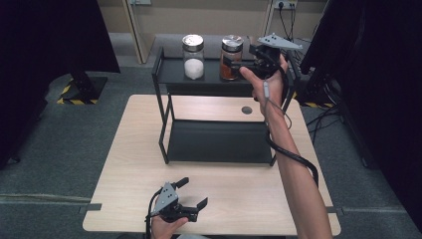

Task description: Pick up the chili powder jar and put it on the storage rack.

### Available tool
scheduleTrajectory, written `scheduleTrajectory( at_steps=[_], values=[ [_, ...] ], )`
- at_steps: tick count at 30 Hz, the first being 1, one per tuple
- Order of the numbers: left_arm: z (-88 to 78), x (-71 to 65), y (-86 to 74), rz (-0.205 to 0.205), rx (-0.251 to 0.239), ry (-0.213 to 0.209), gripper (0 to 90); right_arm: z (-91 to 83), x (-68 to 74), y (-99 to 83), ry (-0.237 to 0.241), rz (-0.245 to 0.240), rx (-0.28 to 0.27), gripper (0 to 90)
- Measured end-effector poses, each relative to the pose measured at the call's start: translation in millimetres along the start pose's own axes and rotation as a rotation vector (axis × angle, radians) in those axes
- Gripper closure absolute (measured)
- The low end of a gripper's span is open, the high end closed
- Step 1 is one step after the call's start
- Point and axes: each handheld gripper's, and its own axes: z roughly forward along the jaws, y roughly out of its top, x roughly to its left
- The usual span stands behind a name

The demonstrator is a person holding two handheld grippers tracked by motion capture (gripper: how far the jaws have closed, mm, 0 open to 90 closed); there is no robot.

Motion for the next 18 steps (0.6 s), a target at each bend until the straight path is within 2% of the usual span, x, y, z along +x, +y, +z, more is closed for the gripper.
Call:
scheduleTrajectory(
  at_steps=[8,11,15,18],
  values=[
    [-0.1,0.0,-0.2,-0.003,-0.002,0.002,0.3,-22.3,1.4,-12.2,0.043,-0.014,-0.020,0.4],
    [0.1,-0.1,-0.4,-0.005,-0.002,0.002,0.3,-31.4,0.2,-20.0,0.070,0.006,-0.036,0.3],
    [0.2,-0.2,-0.4,-0.004,-0.001,0.003,0.3,-42.5,2.3,-27.6,0.081,0.003,-0.042,0.4],
    [0.2,-0.3,-0.5,-0.006,-0.003,0.005,0.3,-50.2,6.2,-33.4,0.092,-0.015,-0.039,0.3]
  ],
)
